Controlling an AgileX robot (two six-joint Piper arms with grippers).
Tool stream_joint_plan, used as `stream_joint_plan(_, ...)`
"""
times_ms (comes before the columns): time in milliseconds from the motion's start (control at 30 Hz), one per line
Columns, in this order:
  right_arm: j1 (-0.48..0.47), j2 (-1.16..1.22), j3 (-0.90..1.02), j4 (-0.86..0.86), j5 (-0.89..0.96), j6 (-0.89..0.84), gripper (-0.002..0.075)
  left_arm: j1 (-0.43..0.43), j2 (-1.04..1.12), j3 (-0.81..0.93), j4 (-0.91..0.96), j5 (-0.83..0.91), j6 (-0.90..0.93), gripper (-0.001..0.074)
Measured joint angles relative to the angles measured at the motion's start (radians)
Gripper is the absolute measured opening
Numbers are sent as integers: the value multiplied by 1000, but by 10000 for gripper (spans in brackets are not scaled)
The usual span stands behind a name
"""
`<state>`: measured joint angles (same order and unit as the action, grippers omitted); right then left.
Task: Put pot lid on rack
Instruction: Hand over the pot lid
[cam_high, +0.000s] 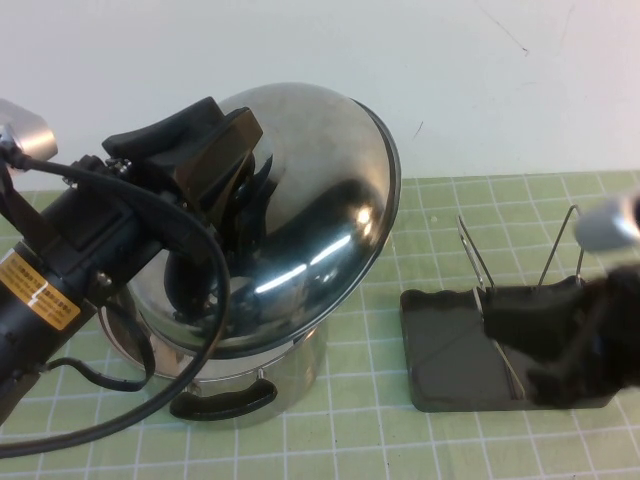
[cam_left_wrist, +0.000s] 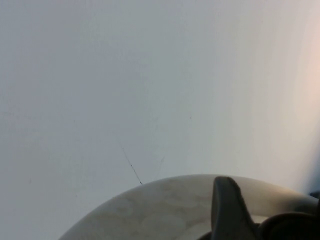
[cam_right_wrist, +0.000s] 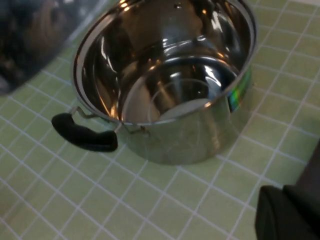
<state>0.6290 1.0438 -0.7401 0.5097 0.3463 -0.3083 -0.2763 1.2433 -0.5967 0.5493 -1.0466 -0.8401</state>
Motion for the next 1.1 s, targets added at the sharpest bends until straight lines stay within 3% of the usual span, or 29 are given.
stream_joint_plan(267,-5,72,-163,66,68,-38,93,0,0,0,10,0,18,309)
stream_joint_plan(567,-121,137,-372,-305,620,-78,106,0,0,0,12,43,40,309)
stream_joint_plan(733,-149,185,-479,-340,768,-76,106,0,0,0,14,81,40,309)
stream_joint_plan(867,-271,248,-507,-179,837,-137,106,0,0,0,15,81,40,309)
stream_joint_plan(1100,-473,338,-509,399,873,-387,106,0,0,0,15,81,52,309)
